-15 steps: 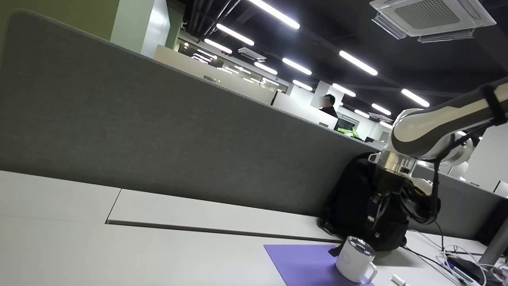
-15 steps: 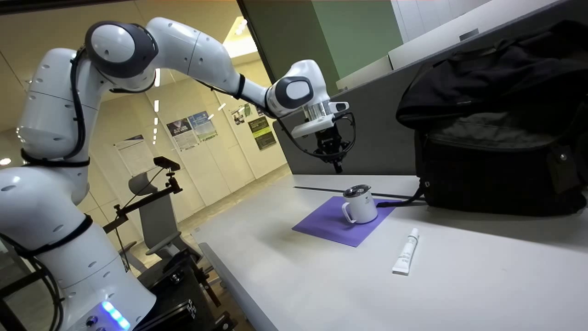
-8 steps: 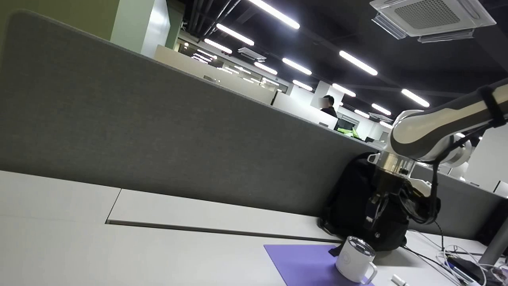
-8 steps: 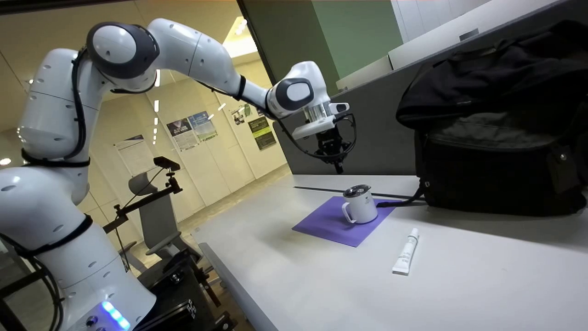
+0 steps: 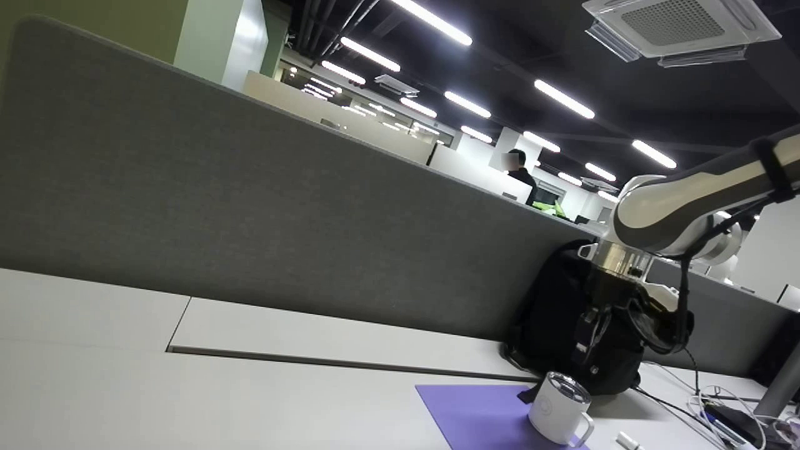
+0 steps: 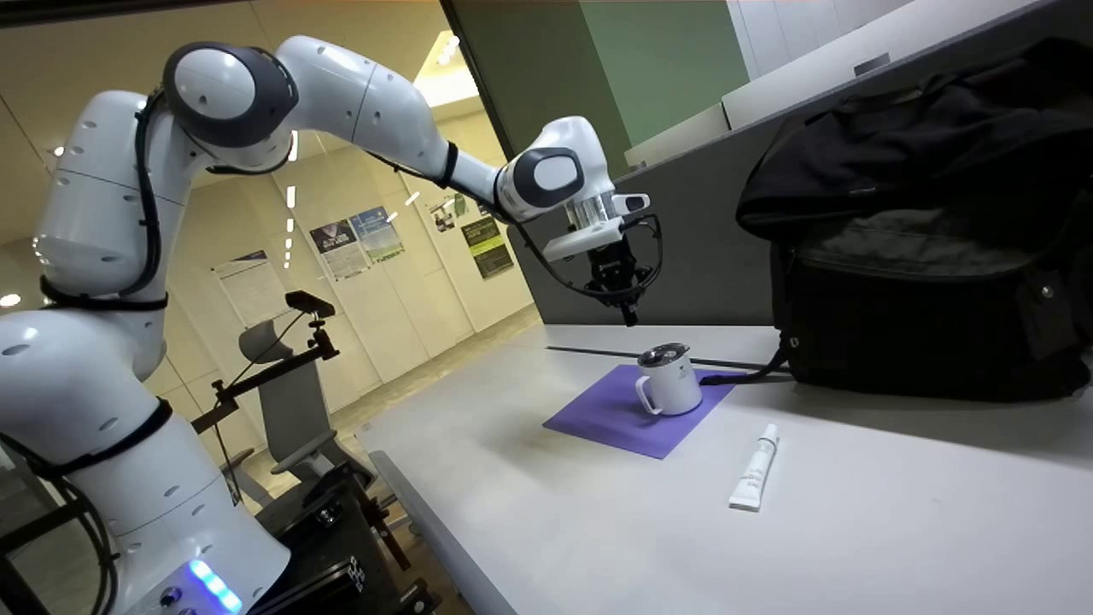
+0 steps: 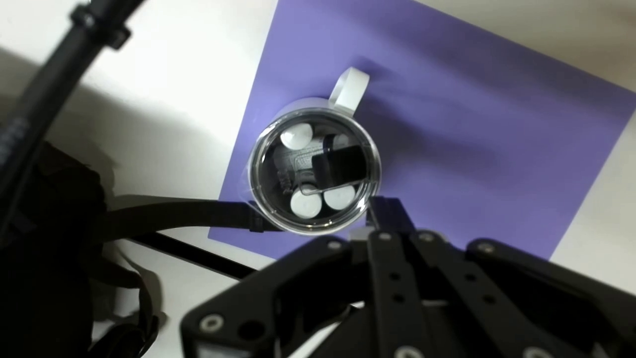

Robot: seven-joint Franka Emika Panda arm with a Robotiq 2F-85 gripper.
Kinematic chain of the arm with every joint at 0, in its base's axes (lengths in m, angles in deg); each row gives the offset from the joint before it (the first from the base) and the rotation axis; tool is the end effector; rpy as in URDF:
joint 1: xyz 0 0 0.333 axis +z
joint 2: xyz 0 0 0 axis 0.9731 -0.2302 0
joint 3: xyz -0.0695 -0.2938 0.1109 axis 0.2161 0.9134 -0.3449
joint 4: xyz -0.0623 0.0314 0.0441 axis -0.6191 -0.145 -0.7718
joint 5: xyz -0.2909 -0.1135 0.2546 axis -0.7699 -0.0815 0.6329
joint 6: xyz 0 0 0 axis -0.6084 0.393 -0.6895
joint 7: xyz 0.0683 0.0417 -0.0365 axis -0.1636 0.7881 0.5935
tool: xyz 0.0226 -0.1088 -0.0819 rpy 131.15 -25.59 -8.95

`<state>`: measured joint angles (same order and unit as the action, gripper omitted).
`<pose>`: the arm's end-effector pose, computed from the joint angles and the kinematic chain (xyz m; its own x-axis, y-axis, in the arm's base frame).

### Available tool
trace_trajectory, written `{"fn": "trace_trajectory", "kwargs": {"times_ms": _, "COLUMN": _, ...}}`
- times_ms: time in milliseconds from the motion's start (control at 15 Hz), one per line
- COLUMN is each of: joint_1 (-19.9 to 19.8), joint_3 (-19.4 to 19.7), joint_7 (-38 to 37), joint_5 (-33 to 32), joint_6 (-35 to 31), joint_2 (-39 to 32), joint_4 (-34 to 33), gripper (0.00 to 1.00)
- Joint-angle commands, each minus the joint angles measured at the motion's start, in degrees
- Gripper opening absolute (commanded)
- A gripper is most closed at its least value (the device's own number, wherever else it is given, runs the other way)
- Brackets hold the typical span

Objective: Open the coffee mug.

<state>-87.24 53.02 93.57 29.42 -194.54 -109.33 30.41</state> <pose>0.6895 -0.1044 0.1817 0.9216 0.3867 -0.0325 0.3864 -0.9222 -0.0160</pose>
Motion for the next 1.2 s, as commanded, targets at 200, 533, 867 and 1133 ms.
{"fn": "trace_trajectory", "kwargs": {"times_ms": 200, "joint_1": -0.2, "joint_3": -0.2, "joint_7": -0.1, "joint_5": -0.2, "joint_6": 0.1, "joint_2": -0.1, "joint_4": -0.1, "gripper": 0.01}}
{"fn": "trace_trajectory", "kwargs": {"times_ms": 533, "joint_1": -0.5, "joint_3": -0.2, "joint_7": 0.2, "joint_5": -0.3, "joint_6": -1.6, "joint_2": -1.3, "joint_4": 0.0, "gripper": 0.0}}
{"fn": "trace_trajectory", "kwargs": {"times_ms": 867, "joint_1": -1.1, "joint_3": 0.1, "joint_7": 0.2, "joint_5": -0.5, "joint_6": -0.9, "joint_2": -3.2, "joint_4": -0.8, "gripper": 0.0}}
{"fn": "trace_trajectory", "kwargs": {"times_ms": 1133, "joint_1": -1.6, "joint_3": -0.1, "joint_7": 0.4, "joint_5": -0.3, "joint_6": -1.9, "joint_2": -3.8, "joint_4": -0.5, "gripper": 0.0}}
